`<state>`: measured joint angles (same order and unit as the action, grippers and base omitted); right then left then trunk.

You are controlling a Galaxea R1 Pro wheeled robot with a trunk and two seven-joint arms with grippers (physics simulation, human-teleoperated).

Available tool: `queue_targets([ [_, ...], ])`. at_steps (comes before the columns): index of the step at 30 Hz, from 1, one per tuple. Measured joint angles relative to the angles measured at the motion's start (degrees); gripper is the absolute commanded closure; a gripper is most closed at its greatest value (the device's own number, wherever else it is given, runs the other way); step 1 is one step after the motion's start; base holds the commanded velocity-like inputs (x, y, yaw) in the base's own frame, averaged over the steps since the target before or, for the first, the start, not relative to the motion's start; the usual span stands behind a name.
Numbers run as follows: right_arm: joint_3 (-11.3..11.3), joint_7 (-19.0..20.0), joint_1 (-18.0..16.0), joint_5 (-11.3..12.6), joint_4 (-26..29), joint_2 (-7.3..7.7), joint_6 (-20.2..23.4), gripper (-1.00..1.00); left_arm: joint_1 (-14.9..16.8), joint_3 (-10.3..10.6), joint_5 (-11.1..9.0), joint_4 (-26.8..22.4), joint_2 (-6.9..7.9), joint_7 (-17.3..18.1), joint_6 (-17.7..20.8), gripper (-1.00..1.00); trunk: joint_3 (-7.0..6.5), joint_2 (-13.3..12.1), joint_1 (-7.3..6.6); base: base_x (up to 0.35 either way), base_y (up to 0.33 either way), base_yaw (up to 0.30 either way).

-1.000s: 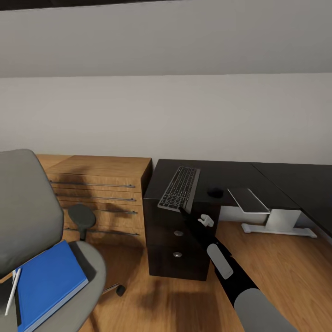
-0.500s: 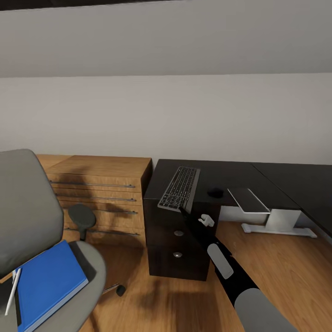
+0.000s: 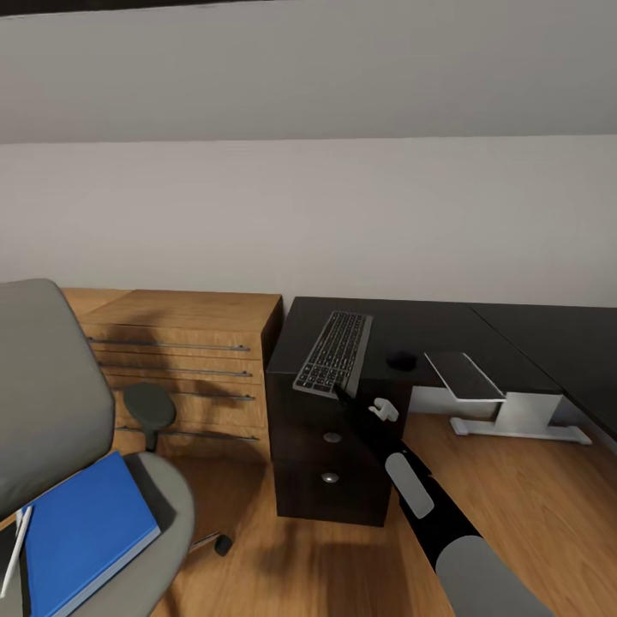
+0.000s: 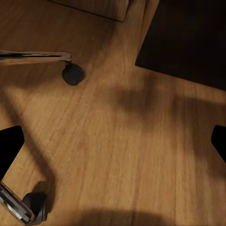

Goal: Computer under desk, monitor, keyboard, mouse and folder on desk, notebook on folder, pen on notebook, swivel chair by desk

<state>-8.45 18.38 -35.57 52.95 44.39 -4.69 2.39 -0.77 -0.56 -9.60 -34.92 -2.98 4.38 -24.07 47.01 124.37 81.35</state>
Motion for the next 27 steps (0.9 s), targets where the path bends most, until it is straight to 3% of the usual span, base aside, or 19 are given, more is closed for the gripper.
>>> queue_targets([
  [27,-0.33,-0.16,0.00,0.07,-0.17,0.02,0.43,-1.00,0.00,0.00,0.00,0.00,0.00,0.00,0.00,-1.00,0.00,0.00,0.00,0.001,0.000,0.000],
])
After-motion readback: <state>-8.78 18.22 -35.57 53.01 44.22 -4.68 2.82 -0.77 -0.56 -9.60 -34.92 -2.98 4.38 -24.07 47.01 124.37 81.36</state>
